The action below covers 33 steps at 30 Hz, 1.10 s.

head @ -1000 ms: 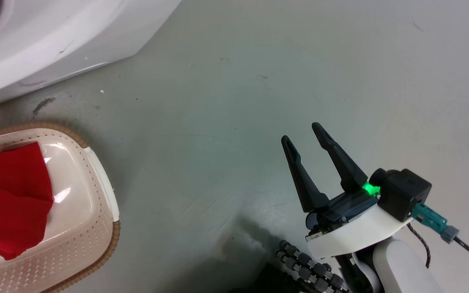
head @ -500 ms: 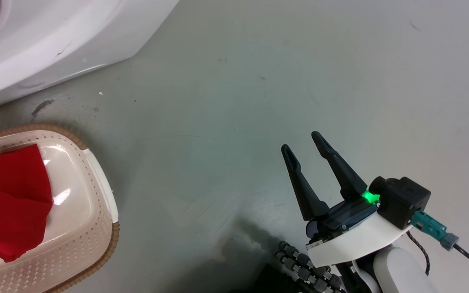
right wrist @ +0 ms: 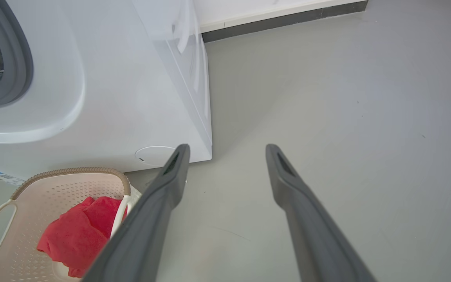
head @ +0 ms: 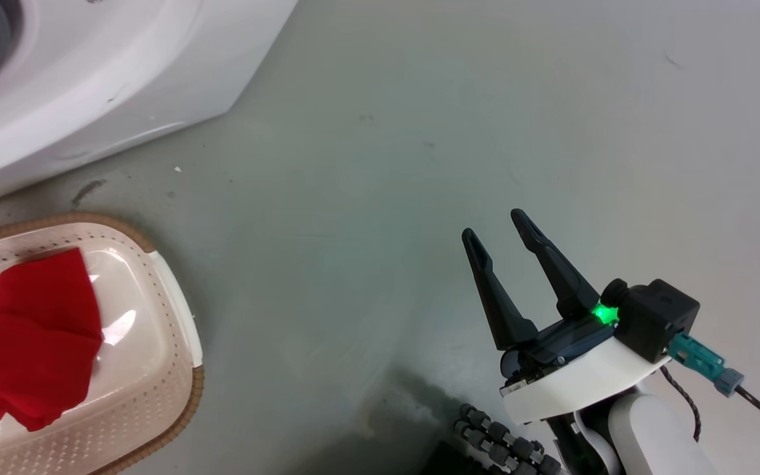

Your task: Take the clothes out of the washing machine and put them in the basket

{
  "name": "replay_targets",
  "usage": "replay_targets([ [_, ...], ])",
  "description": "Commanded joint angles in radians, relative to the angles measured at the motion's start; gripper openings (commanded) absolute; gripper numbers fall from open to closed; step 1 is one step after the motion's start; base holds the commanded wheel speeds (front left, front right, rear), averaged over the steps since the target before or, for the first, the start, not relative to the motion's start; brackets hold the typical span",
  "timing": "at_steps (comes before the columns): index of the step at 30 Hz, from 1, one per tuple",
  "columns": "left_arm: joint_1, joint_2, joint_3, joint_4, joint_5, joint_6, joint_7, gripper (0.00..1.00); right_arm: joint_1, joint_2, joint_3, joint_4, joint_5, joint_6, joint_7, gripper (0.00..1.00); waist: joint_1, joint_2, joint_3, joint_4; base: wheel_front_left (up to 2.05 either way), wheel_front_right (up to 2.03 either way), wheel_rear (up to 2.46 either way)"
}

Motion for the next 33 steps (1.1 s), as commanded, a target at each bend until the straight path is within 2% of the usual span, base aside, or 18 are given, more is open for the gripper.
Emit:
replay_targets([
  [1, 0.031, -0.010, 0.011, 0.011, -0.015, 0.008, -0.043, 0.00, -0.014, 0.002, -0.005, 0.003, -0.006, -0.001, 0.002, 1.00, 0.0000, 0.0000, -0.022, 0.016, 0.00, 0.00, 0.00],
  [6, 0.116, -0.056, 0.040, 0.052, -0.058, 0.015, -0.195, 0.00, -0.007, 0.002, -0.028, 0.009, -0.023, -0.001, 0.012, 1.00, 0.0000, 0.0000, -0.081, 0.041, 0.00, 0.00, 0.00],
  [12, 0.243, -0.112, 0.068, 0.092, -0.113, 0.006, -0.319, 0.00, 0.017, 0.002, -0.065, 0.000, -0.041, -0.001, 0.032, 1.00, 0.0000, 0.0000, -0.147, 0.076, 0.00, 0.00, 0.00],
  [19, 0.364, -0.168, 0.091, 0.070, -0.159, 0.008, -0.370, 0.00, 0.040, 0.002, -0.091, -0.009, -0.059, -0.001, 0.047, 1.00, 0.0000, 0.0000, -0.208, 0.116, 0.00, 0.00, 0.00],
  [25, 0.444, -0.206, 0.087, 0.024, -0.182, 0.011, -0.364, 0.00, 0.051, 0.002, -0.102, -0.023, -0.068, -0.001, 0.064, 1.00, 0.0000, 0.0000, -0.241, 0.147, 0.00, 0.00, 0.00],
  [26, 0.453, -0.210, 0.085, 0.014, -0.182, 0.013, -0.357, 0.16, 0.053, 0.002, -0.103, -0.026, -0.070, -0.001, 0.068, 1.00, 0.0000, 0.0000, -0.243, 0.151, 0.00, 0.00, 0.00],
  [27, 0.462, -0.213, 0.084, 0.006, -0.185, 0.015, -0.351, 0.40, 0.054, 0.002, -0.104, -0.028, -0.071, -0.001, 0.068, 1.00, 0.0000, 0.0000, -0.246, 0.155, 0.00, 0.00, 0.00],
  [28, 0.470, -0.216, 0.083, -0.002, -0.187, 0.018, -0.345, 0.82, 0.057, 0.002, -0.104, -0.030, -0.071, -0.001, 0.069, 1.00, 0.0000, 0.0000, -0.249, 0.159, 0.00, 0.00, 0.00],
  [29, 0.477, -0.219, 0.082, -0.012, -0.189, 0.020, -0.338, 1.00, 0.059, 0.002, -0.104, -0.033, -0.072, -0.001, 0.072, 1.00, 0.0000, 0.0000, -0.251, 0.162, 0.00, 0.00, 0.00],
  [33, 0.499, -0.228, 0.070, -0.044, -0.194, 0.021, -0.306, 1.00, 0.066, 0.002, -0.105, -0.041, -0.076, -0.001, 0.079, 1.00, 0.0000, 0.0000, -0.257, 0.174, 0.00, 0.00, 0.00],
])
